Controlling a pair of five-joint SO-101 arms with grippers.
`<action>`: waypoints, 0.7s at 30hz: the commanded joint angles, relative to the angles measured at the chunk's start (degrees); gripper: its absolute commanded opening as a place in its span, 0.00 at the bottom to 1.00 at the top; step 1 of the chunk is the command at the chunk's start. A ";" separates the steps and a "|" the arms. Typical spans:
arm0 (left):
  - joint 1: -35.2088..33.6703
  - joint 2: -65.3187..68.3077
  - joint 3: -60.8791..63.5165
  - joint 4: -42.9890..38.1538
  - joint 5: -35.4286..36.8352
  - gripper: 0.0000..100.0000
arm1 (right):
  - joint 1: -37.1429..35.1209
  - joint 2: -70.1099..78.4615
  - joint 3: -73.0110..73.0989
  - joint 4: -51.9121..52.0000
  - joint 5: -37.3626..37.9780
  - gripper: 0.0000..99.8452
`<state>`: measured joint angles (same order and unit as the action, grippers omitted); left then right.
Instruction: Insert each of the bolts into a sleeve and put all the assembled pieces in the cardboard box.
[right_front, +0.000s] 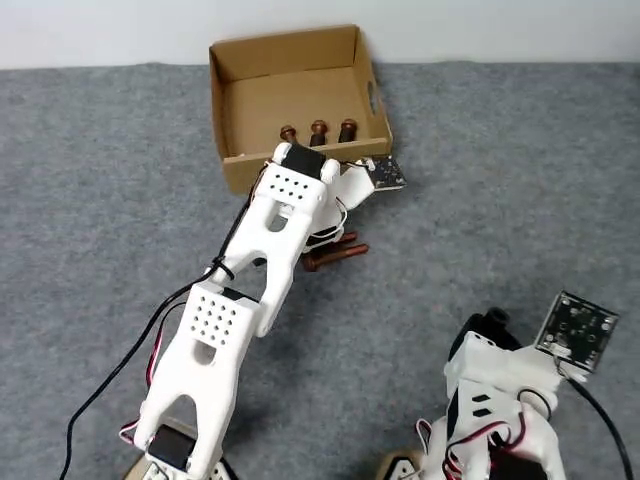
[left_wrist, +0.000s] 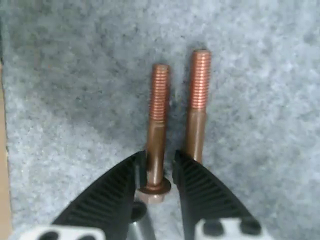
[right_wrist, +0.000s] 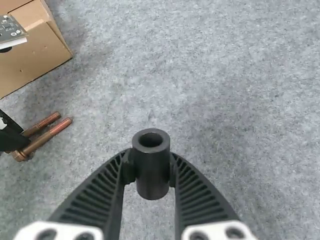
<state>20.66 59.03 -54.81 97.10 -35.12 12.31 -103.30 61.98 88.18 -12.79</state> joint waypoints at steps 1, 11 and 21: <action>0.09 -3.16 -0.04 -2.46 -0.26 0.10 | 0.57 -0.13 -0.09 -1.36 0.62 0.01; -0.62 4.13 -4.44 -1.14 -0.26 0.08 | 0.57 -0.13 -0.09 -1.27 0.62 0.01; -0.44 2.90 -12.09 3.43 4.57 0.00 | 0.66 -0.22 -0.09 -1.27 0.62 0.01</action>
<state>20.84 64.40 -62.02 99.12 -34.68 12.31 -103.30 61.98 88.18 -12.79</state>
